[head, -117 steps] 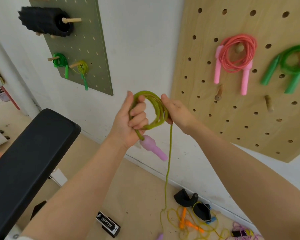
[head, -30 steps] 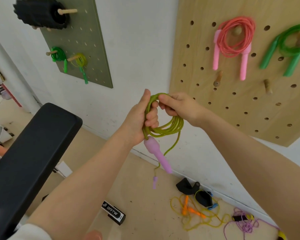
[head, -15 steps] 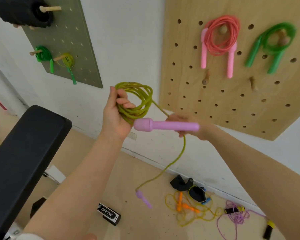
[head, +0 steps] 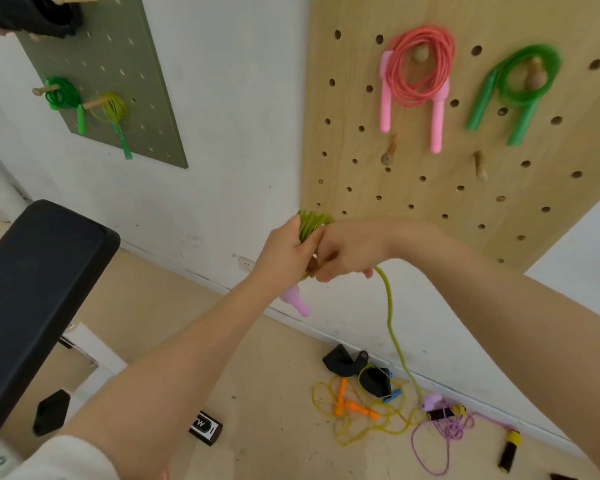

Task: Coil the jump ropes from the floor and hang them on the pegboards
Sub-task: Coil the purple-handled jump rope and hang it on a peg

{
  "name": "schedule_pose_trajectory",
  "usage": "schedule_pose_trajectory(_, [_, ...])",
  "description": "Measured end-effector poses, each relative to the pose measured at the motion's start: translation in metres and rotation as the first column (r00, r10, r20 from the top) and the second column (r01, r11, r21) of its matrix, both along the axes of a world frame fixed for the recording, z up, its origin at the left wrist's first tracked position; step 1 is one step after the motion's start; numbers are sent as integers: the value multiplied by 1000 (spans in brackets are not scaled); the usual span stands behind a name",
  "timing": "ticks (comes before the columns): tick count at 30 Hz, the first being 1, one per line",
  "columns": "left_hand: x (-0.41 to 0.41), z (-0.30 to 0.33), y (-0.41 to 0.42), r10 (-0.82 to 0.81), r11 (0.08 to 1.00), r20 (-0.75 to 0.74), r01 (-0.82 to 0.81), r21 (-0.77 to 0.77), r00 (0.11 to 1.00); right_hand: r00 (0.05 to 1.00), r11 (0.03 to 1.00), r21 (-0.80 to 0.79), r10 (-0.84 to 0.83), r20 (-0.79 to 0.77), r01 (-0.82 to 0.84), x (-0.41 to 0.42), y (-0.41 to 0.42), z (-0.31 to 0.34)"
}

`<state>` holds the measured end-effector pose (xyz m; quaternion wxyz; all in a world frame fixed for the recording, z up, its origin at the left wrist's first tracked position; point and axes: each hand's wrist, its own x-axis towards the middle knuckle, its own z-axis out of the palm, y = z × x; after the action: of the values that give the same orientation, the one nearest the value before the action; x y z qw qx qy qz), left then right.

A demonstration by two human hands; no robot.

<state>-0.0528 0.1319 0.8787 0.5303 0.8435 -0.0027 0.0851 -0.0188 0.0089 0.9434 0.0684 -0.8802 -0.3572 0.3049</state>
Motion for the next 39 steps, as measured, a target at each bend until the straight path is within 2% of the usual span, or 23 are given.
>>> schedule_pose_trajectory(5, [-8,-8,-5,-122,989,-92,113,-99,988,980,958,256,-160,116,126,11,-31,20])
schedule_pose_trajectory(7, [-10,-4,-5,-148,973,-84,130,-190,985,973,911,388,-201,114,143,13,-40,23])
schedule_pose_trajectory(10, [-9,10,-7,-298,913,-93,256,-317,950,967,803,577,-239,84,148,17,-44,13])
schedule_pose_trajectory(12, [-8,20,-10,-360,856,-110,281,-434,926,943,659,714,-333,-2,234,20,-40,1])
schedule_pose_trajectory(14, [-6,26,-11,-330,824,-100,235,-516,939,914,595,733,-397,-88,329,19,-34,-7])
schedule_pose_trajectory(17, [-2,29,-6,-235,856,-86,164,-491,968,874,535,691,-284,-395,486,14,-32,-10])
schedule_pose_trajectory(18, [0,30,-2,-205,879,-86,145,-454,975,862,532,685,-216,-457,497,14,-33,-10])
schedule_pose_trajectory(19, [2,30,2,-176,900,-88,125,-418,980,877,569,681,-175,-448,461,16,-34,-10])
schedule_pose_trajectory(22, [2,31,8,-163,910,-116,104,-401,980,963,752,601,-202,-180,270,16,-32,-14])
schedule_pose_trajectory(23, [2,30,8,-200,887,-119,128,-444,972,970,758,608,-219,-106,238,18,-29,-14])
schedule_pose_trajectory(24, [1,30,6,-267,838,-114,172,-518,957,967,728,643,-234,-96,240,17,-28,-13])
schedule_pose_trajectory(25, [-1,30,5,-352,759,-84,232,-609,932,961,677,685,-241,-139,269,17,-27,-11])
schedule_pose_trajectory(27, [-2,31,0,-502,550,49,363,-752,863,923,530,756,-202,-327,384,18,-30,0])
schedule_pose_trajectory(29, [-3,36,-8,-535,405,186,443,-799,824,877,388,787,-174,-448,479,24,-34,11])
schedule_pose_trajectory(30, [-3,39,-14,-520,345,241,459,-819,820,872,353,797,-178,-457,490,27,-36,16])
schedule_pose_trajectory(32, [-5,47,-27,-494,238,325,485,-841,806,885,383,798,-187,-427,466,31,-42,18])
schedule_pose_trajectory(33, [-5,50,-33,-480,208,341,483,-851,808,883,432,773,-171,-437,466,33,-47,14])
schedule_pose_trajectory(35, [-5,52,-44,-431,233,304,431,-872,849,840,521,683,-139,-524,512,34,-65,0])
schedule_pose_trajectory(36, [-5,51,-46,-401,235,275,388,-891,874,807,533,645,-131,-576,547,36,-77,-10])
schedule_pose_trajectory(38, [-2,49,-48,-331,197,219,294,-935,918,744,487,600,-174,-645,635,37,-102,-28])
schedule_pose_trajectory(39, [0,47,-49,-291,209,189,255,-944,938,736,455,595,-248,-630,662,37,-113,-36])
